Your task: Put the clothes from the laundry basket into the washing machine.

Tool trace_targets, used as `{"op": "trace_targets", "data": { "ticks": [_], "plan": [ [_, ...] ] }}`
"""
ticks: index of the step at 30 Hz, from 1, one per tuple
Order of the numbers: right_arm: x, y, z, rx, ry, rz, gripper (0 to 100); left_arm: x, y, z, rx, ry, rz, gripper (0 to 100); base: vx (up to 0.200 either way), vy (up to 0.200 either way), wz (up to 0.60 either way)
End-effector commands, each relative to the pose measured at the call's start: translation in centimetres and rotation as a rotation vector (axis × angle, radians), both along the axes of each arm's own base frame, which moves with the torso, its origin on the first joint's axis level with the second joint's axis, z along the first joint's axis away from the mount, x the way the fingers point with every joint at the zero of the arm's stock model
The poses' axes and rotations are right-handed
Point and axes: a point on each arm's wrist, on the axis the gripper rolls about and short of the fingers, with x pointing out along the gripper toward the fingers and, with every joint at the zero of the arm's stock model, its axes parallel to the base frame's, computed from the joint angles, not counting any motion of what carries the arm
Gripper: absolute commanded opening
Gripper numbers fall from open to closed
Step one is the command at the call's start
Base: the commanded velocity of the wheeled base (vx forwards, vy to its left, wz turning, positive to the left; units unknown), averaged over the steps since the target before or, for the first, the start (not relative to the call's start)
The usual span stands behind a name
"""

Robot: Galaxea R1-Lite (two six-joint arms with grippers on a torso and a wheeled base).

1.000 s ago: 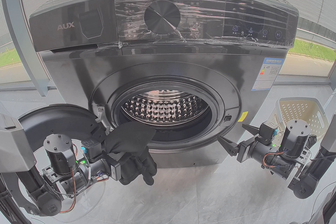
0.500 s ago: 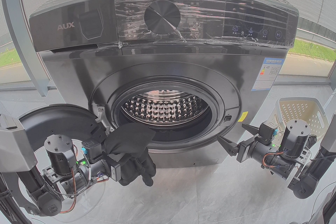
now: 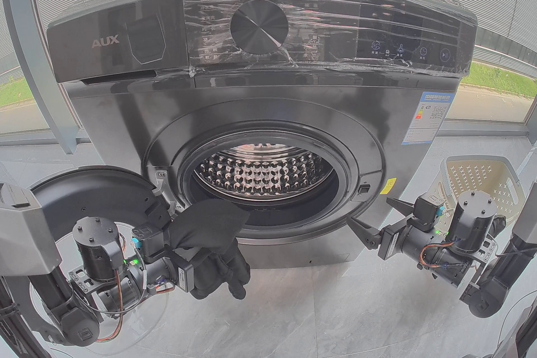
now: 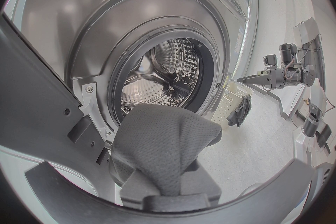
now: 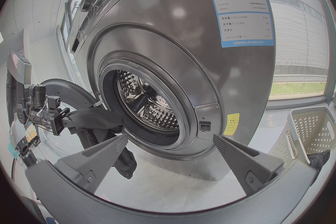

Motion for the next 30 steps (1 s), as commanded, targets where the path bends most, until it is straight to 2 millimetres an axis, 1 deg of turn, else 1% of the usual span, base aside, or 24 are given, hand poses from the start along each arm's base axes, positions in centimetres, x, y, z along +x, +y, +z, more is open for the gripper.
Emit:
{"op": "trace_targets", "data": {
  "ticks": [1, 6, 12, 21, 28, 30],
  "plan": [
    [0.0, 0.0, 0.0, 0.000, -0.001, 0.001, 100, -0.1, -0.1, -0.3, 0.007, 0.013, -0.005, 0, 0.000, 0.000, 0.00],
    [-0.1, 0.1, 0.0, 0.000, -0.001, 0.004, 100, -0.1, -0.1, -0.4, 0.009, 0.016, -0.007, 0, 0.000, 0.000, 0.00],
    [-0.1, 0.2, 0.1, 0.001, -0.002, 0.007, 100, 0.0, -0.2, -0.7, 0.015, 0.026, -0.007, 0, 0.200, 0.000, 0.00],
    [-0.1, 0.2, 0.1, 0.002, -0.001, 0.007, 100, -0.1, -0.3, -0.8, 0.017, 0.030, -0.012, 0, 0.000, 0.000, 0.00],
    [-0.3, 0.3, 0.3, 0.007, -0.009, 0.013, 100, -0.9, -1.3, -1.1, 0.021, 0.046, -0.064, 0, 0.000, 0.000, 0.00],
    [-0.7, 0.5, 0.8, 0.018, -0.024, 0.030, 100, -0.9, -2.1, -0.9, 0.009, 0.036, -0.090, 0, 0.000, 0.000, 0.00]
  ]
}}
